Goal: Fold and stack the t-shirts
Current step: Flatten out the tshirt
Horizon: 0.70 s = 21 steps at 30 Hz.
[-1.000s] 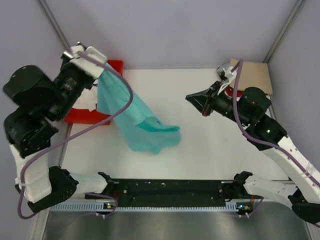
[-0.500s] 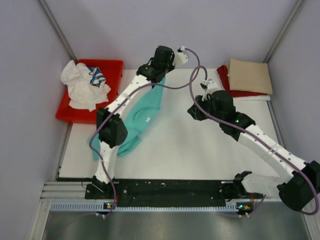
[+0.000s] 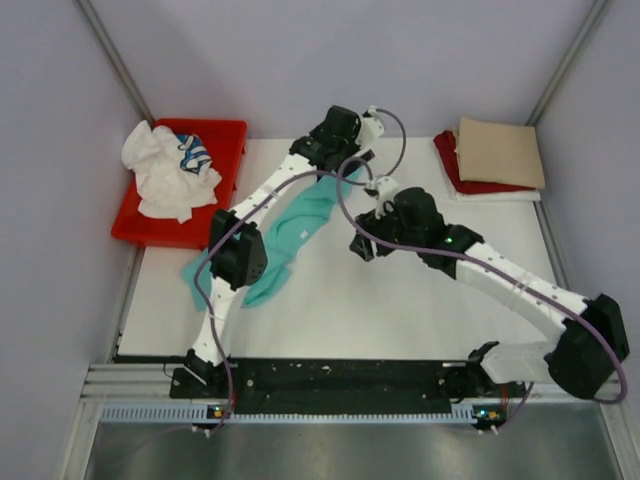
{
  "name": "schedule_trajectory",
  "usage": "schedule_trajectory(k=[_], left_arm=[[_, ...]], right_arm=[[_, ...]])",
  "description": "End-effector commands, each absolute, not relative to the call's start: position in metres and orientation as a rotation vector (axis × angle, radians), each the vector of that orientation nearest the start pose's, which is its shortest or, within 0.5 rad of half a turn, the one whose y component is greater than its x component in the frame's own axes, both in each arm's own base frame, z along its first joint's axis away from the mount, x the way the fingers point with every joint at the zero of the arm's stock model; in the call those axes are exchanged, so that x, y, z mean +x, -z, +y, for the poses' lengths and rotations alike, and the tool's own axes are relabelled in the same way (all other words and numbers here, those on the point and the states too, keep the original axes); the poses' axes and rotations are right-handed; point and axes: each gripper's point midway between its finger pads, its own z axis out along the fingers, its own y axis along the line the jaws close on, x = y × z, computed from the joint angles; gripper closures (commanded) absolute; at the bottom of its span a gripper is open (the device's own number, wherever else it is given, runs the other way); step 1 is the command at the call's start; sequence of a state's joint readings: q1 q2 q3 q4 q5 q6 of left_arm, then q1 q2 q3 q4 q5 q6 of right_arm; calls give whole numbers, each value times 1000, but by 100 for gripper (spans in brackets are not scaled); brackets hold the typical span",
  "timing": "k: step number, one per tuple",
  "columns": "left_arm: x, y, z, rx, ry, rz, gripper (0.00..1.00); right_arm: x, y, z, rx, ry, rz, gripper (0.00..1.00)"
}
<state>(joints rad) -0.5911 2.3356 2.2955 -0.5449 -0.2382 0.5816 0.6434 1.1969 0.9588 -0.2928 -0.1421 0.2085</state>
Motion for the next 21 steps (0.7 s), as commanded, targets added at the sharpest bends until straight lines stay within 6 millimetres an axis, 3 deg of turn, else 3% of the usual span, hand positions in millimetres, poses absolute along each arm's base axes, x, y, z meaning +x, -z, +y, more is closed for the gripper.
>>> schedule_trajectory(k=[1,6,7,8,11,13,17,21], left_arm=[[520,-311,-242,890,-202,1821,1],[485,-324,-148,748,-152,1962,1],[477,-321,-131,732,-141,1989,1],[466,-311,-113,721,-138,2026,1],[440,-307,-67,649,-196,2052,1],[425,-293,-34,600,-245,2095,1],[400,-272,9,518,-289,2168,1],[386,-251,33,447,-265,2227,1]], right_arm=[[276,-196,309,-827,-692,2039,35],[299,-166,375,-912,-765,2078,31],[307,-162,386,-913,-772,2081,31],[315,-142,396,-913,-758,2125,31],[333,-120,426,-926,-790,2153,32],[345,-109,444,-928,-814,2157,32],[345,-77,469,-961,-918,2195,34],[330,-60,494,-952,-1147,2236,43]])
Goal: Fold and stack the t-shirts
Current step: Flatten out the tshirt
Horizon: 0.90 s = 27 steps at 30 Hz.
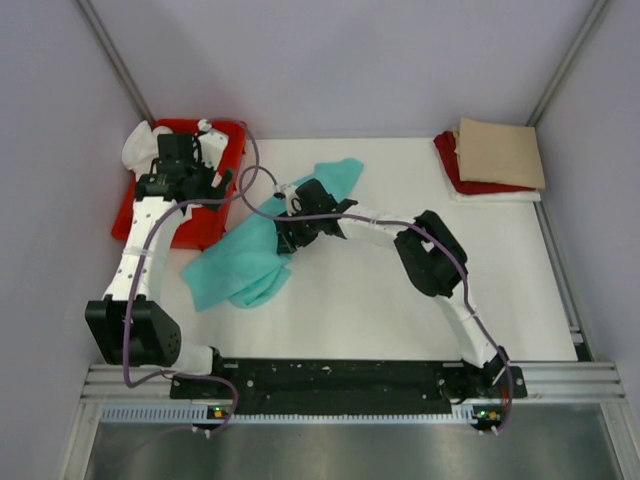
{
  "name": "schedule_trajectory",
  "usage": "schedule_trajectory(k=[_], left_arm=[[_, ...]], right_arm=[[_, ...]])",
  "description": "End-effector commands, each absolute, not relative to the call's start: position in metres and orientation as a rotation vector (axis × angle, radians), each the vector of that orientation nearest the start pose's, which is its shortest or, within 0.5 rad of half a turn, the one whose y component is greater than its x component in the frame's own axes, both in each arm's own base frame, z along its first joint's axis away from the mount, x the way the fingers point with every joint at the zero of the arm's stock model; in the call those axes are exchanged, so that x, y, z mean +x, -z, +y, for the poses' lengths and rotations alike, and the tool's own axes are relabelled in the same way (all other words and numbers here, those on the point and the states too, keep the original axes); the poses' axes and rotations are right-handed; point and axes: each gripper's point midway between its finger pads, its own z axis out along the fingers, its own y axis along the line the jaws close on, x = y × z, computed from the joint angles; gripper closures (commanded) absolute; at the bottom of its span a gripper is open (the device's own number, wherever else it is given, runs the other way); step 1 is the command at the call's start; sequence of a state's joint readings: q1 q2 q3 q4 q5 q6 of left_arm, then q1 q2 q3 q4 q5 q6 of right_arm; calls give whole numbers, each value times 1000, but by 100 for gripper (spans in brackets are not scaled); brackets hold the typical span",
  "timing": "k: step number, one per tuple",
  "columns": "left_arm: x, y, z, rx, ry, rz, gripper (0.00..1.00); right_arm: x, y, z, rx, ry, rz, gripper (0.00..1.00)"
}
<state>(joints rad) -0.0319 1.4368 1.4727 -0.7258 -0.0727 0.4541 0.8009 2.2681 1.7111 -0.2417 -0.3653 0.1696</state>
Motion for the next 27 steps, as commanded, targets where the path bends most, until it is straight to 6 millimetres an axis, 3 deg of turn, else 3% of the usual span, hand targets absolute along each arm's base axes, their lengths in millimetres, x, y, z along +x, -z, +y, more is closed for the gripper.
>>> schedule_trajectory(k=[1,3,7,10,15,18,21,24,25,27], left_arm=[[385,-248,36,436,-265,2236,1],[383,-245,37,433,-264,2243,1],[381,-241,36,454,-262,2249,1],[381,-238,37,463,-264,2261,1],[376,-230,28,521,-207,2278,1],[375,-224,28,536,-201,2304,1],[372,-216,27,546,-184,2335,1],[370,-211,26,546,-173,2353,1],[370,-210,25,546,-168,2355,1],[368,-208,24,545,-160,2359,1]], right_arm=[[326,-58,497,-950,-1180,2248,49],[322,-53,497,-951,-1202,2259,61],[307,-61,487,-1011,-1245,2242,97],[315,-81,463,-967,-1179,2230,100],[348,-105,384,-797,-992,2249,100],[372,-95,316,-689,-818,2304,100],[387,-75,265,-665,-648,2374,100],[400,-72,233,-717,-420,2438,57],[403,-78,228,-709,-378,2434,42],[405,-99,221,-675,-328,2393,25]])
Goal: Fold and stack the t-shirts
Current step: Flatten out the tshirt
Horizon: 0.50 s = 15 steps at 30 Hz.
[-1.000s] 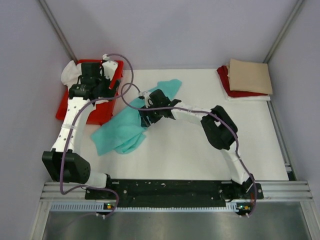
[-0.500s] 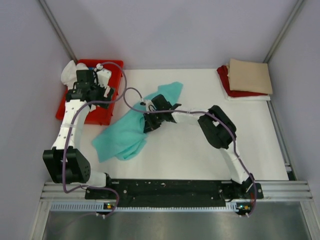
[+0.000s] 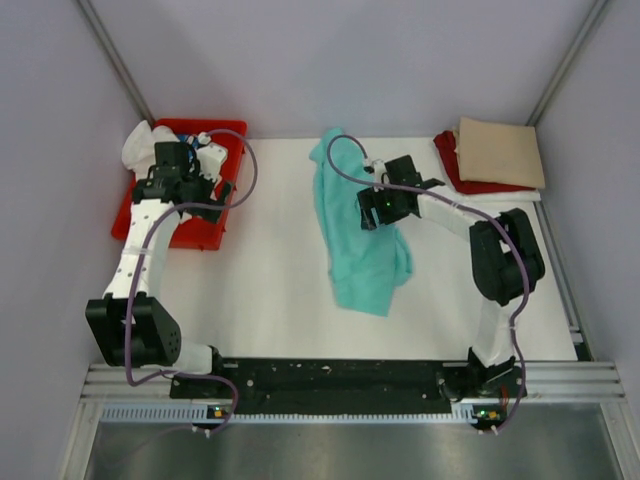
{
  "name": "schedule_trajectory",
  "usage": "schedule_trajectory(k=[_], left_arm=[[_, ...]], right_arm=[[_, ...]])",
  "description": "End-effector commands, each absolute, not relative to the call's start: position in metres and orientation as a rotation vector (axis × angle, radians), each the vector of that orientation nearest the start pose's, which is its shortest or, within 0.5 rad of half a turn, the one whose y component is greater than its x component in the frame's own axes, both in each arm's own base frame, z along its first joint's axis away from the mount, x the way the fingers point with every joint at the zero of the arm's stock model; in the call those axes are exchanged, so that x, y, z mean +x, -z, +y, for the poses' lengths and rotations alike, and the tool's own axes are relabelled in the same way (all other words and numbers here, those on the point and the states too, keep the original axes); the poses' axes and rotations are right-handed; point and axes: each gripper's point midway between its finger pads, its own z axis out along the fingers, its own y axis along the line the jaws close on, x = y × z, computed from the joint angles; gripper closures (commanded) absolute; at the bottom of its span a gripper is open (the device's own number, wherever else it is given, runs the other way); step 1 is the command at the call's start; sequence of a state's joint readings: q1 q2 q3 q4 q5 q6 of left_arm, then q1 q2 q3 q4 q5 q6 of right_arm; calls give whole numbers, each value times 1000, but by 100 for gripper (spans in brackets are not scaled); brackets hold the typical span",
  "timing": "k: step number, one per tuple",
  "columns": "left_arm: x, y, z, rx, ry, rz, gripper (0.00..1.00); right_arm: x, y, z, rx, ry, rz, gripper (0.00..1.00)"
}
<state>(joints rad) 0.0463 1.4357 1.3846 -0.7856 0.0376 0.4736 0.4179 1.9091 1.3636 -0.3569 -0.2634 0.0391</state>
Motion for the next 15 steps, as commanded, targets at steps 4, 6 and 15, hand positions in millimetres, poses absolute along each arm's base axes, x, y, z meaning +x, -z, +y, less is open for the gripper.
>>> schedule_trajectory(k=[4,6,15], left_arm=[[362,-204,24,550,-164,2362,1],[359,-199,25,552,-165,2366,1],[361,-202,15,554,-94,2359,1]], right_arm=[[387,-145,201,-571,-155,2299,13],[365,-154,191,-444,-113,2300,12],[250,-90,188,-195,-77,2490,15]])
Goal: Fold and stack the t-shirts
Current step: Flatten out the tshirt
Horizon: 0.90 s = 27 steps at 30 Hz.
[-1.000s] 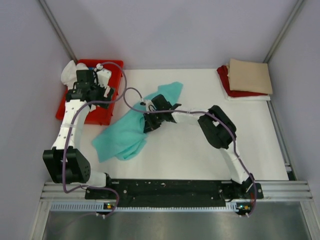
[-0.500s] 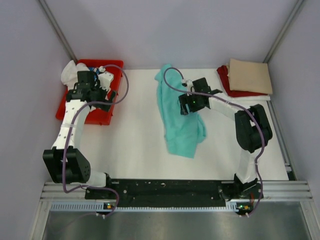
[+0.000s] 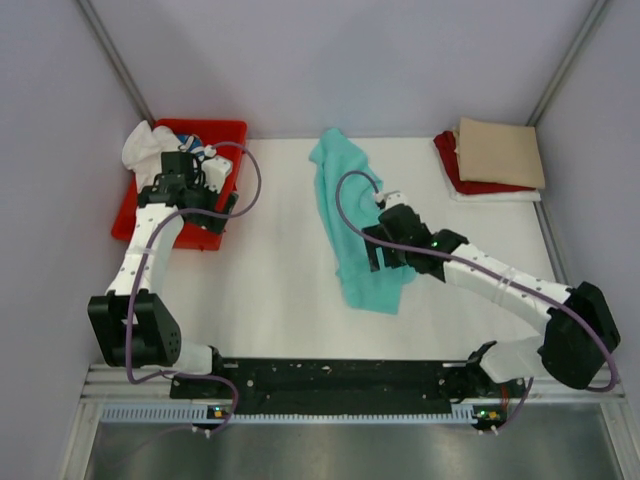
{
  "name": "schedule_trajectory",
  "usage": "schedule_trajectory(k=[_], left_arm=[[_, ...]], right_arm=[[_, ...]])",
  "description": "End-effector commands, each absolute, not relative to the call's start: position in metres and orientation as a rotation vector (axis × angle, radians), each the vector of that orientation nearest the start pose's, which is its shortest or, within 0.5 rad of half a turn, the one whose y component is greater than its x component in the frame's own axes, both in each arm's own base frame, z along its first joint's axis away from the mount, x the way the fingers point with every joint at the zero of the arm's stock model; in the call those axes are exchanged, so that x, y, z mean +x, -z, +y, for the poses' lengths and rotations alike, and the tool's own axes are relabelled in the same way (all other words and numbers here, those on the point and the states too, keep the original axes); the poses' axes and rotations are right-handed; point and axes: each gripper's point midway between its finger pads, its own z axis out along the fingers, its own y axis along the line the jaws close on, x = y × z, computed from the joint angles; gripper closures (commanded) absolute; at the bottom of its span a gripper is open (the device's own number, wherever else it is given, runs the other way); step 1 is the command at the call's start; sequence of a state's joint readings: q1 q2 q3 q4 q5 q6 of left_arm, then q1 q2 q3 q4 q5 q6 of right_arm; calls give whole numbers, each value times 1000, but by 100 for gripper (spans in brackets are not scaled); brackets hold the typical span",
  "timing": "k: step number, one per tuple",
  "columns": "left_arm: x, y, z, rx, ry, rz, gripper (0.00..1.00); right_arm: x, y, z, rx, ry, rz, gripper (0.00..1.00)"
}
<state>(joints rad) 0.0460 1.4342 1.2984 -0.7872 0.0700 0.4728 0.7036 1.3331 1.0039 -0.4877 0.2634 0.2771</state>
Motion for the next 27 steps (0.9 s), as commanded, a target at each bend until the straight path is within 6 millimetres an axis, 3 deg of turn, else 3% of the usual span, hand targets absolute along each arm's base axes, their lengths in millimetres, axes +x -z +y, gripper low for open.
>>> schedule_trajectory(k=[1,4,7,10,12,13,16,17,20,22,24,26,27], left_arm=[[361,-202,14,556,-86,2357,1],[359,-200,13,563,-79,2356,1],[358,-199,14,570,-94,2359,1],[357,-199,16,573,-105,2360,1],[356,-200,17,571,-116,2359,1],[356,-201,18,575,-122,2357,1],[355,-200,20,573,-133,2361,1],[355,-201,19,578,-131,2359,1],[356,-202,15,590,-106,2349,1],[358,-205,12,607,-85,2332,1],[360,-211,7,626,-57,2310,1],[362,-218,-1,650,-14,2280,1],[363,-223,-7,665,15,2257,1]], right_arm=[[241,-82,191,-175,-84,2515,16],[221,-57,203,-137,-111,2579,19],[214,-30,205,-136,-58,2634,20],[206,-4,213,-175,-65,2715,31],[198,9,218,-188,-98,2769,46],[195,10,221,-190,-126,2783,59],[197,0,229,-204,-188,2757,94],[201,-10,235,-231,-226,2731,100],[217,-67,281,-398,-469,2615,100],[225,-129,320,-542,-690,2484,100],[242,-221,349,-614,-844,2258,100],[259,-294,345,-610,-873,2073,100],[270,-321,336,-577,-874,2017,100]])
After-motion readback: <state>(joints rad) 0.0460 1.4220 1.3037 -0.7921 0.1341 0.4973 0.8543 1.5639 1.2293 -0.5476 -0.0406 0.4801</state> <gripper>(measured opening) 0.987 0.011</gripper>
